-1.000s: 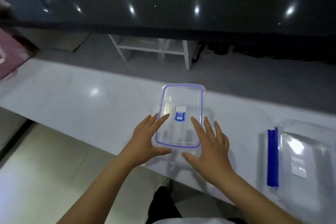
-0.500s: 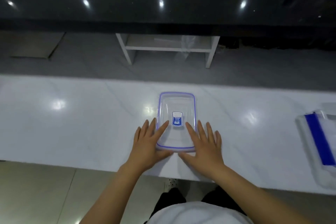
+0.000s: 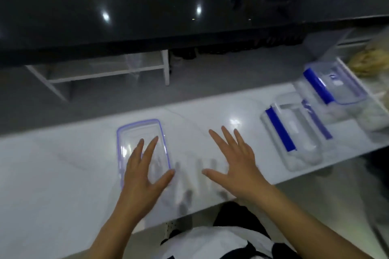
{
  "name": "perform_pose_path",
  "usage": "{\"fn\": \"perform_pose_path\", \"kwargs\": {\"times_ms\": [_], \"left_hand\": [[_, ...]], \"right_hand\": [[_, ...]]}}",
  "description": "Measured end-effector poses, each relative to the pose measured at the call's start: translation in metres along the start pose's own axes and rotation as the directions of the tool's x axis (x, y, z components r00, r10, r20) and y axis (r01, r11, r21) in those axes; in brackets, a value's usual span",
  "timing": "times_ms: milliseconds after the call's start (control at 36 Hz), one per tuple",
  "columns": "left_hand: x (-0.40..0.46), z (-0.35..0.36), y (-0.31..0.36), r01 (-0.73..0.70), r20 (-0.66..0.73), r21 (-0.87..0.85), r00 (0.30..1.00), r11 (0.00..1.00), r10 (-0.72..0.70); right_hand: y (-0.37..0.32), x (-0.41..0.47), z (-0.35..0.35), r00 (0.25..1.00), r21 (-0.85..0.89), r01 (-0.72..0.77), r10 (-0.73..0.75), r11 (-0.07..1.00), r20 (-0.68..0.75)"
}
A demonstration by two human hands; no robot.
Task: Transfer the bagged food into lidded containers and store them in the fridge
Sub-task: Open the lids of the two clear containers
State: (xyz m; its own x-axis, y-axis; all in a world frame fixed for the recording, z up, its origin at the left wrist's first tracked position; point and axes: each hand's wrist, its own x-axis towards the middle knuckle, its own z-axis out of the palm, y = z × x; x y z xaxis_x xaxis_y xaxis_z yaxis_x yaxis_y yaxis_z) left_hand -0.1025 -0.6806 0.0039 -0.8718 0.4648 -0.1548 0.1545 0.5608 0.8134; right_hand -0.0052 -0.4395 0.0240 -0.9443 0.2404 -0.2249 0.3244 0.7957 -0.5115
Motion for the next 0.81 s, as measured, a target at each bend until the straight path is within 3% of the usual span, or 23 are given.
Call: {"fn": "perform_pose_path", "kwargs": {"times_ms": [111,250,361,472,611,694,806], "left_hand": [[0.015,0.045,0.055,-0.049,0.133,-0.155,0.989,0.987,0.07],[0.038,0.119,0.112,0.079,0.361,-0.305,0.932,0.949,0.038],[0.058,0.179,0.161,0.321,0.465,-0.409,0.879,0.854,-0.107],[0.072,0.223,0.201,0.605,0.557,-0.563,0.781,0.563,-0.282],[0.084,0.258,0.231,0.703,0.554,-0.635,0.703,0.32,-0.445],[0.086,0.268,0.242,0.698,0.52,-0.649,0.696,0.301,-0.495],[0.081,0.264,0.25,0.665,0.444,-0.663,0.72,0.345,-0.534]], "right_hand": [[0.043,-0.028,-0.07,0.973,0.092,-0.143,0.157,0.985,-0.169],[0.121,-0.045,-0.139,0.886,0.296,-0.302,0.382,0.906,-0.263],[0.185,-0.046,-0.176,0.862,0.632,-0.301,0.487,0.714,-0.139],[0.244,-0.033,-0.195,0.846,0.751,-0.396,0.528,0.528,0.075],[0.283,-0.017,-0.208,0.837,0.835,-0.448,0.478,0.319,0.267],[0.29,-0.013,-0.208,0.854,0.876,-0.431,0.412,0.217,0.317],[0.285,-0.008,-0.203,0.873,0.889,-0.423,0.338,0.172,0.35]]}}
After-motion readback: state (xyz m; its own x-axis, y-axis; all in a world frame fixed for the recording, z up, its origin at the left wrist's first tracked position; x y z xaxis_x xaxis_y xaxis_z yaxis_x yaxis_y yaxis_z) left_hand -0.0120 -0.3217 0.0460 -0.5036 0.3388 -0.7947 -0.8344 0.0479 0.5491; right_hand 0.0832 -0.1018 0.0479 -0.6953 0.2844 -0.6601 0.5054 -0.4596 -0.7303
